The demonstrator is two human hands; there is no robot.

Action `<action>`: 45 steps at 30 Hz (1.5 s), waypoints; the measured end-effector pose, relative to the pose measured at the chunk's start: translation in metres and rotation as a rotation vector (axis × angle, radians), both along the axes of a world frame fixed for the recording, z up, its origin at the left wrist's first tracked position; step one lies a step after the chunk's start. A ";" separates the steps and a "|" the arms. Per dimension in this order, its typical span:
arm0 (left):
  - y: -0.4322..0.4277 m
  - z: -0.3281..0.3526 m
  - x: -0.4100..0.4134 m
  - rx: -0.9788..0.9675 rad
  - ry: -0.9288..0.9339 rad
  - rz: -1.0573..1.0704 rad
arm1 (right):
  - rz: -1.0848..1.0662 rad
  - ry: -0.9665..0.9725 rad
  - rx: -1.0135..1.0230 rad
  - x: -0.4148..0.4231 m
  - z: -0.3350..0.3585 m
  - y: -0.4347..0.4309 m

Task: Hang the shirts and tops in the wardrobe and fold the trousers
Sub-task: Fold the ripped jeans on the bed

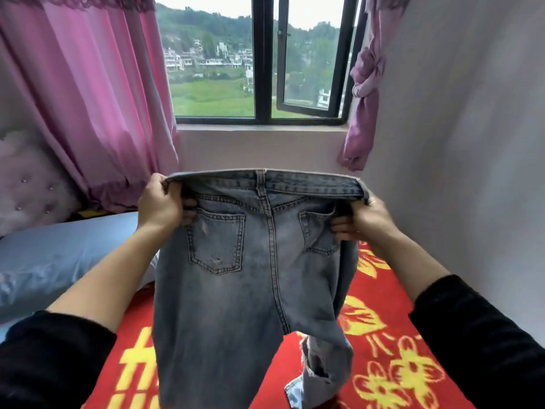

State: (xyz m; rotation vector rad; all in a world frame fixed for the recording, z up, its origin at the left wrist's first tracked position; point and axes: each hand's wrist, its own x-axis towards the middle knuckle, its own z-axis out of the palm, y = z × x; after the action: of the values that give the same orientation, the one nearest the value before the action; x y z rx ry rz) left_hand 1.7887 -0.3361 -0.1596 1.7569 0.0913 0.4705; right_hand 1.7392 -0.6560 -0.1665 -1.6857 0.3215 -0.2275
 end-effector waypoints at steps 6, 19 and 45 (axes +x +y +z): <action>0.002 0.019 0.079 -0.077 0.138 -0.076 | 0.077 0.062 0.006 0.075 0.005 -0.003; 0.009 0.118 0.119 -0.186 -0.331 -0.037 | 0.059 -0.490 -0.045 0.122 0.095 -0.006; 0.101 -0.339 -0.261 0.305 0.993 0.062 | 0.898 0.567 -0.684 -0.170 -0.290 0.028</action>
State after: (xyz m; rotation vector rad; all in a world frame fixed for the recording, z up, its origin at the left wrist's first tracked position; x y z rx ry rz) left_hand 1.5280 -0.2352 -0.4982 2.1448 0.8065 -0.4064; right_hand 1.5689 -0.6279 -0.4560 -2.3776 -0.1531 0.9143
